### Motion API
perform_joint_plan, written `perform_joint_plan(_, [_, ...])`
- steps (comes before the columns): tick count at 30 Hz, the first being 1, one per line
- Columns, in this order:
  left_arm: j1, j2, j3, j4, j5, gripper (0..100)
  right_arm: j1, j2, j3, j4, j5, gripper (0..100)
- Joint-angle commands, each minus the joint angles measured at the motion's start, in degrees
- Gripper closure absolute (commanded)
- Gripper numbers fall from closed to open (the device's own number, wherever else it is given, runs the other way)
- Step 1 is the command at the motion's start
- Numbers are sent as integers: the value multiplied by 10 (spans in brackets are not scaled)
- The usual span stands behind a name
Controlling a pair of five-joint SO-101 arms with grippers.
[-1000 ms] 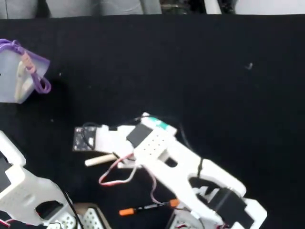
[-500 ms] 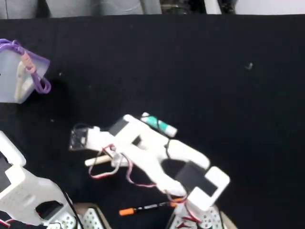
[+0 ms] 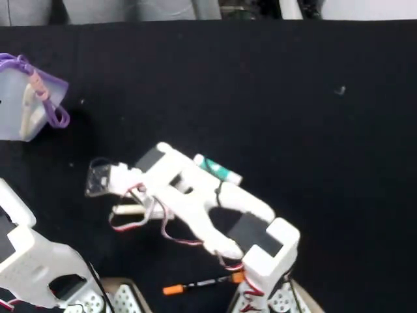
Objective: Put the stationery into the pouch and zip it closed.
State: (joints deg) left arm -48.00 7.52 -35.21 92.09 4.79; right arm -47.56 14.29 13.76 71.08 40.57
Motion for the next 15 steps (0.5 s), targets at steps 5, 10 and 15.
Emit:
perform_joint_plan(5, [58, -11, -44, 26, -8, 973, 109, -109, -139, 68, -38, 949])
perform_joint_plan(10, [116, -11, -87, 88, -8, 973, 178, -187, -174, 66, -61, 949])
perform_joint_plan(15, [161, -12, -93, 88, -8, 973, 196, -256, -172, 48, -62, 949])
